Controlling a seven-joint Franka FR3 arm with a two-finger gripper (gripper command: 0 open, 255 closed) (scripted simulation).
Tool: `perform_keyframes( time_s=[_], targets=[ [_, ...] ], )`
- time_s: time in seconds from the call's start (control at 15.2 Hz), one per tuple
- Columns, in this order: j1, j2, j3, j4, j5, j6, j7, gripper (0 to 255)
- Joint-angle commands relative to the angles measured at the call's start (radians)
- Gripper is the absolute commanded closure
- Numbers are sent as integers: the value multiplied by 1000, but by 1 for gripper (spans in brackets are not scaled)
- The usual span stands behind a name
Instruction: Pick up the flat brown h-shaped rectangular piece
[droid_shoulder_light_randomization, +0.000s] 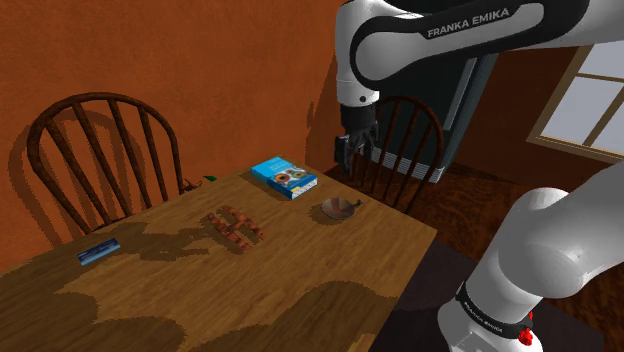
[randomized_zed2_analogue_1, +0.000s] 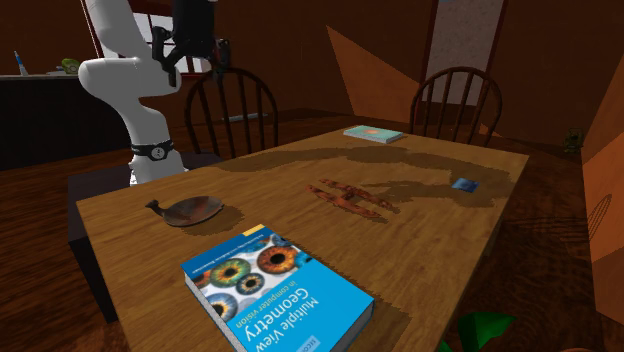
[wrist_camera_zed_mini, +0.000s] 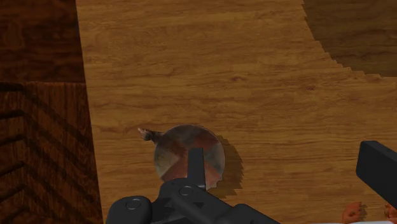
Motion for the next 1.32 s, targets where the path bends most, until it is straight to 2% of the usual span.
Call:
perform_keyframes(
  time_s=[0.0, 0.66, 1.25],
  targets=[
    [4, 82, 23, 30, 1, 48, 30, 0],
    [29, 469, 110, 235, -53, 196, 187, 0],
    [95, 835, 127, 531, -151, 226, 314, 0]
  ],
)
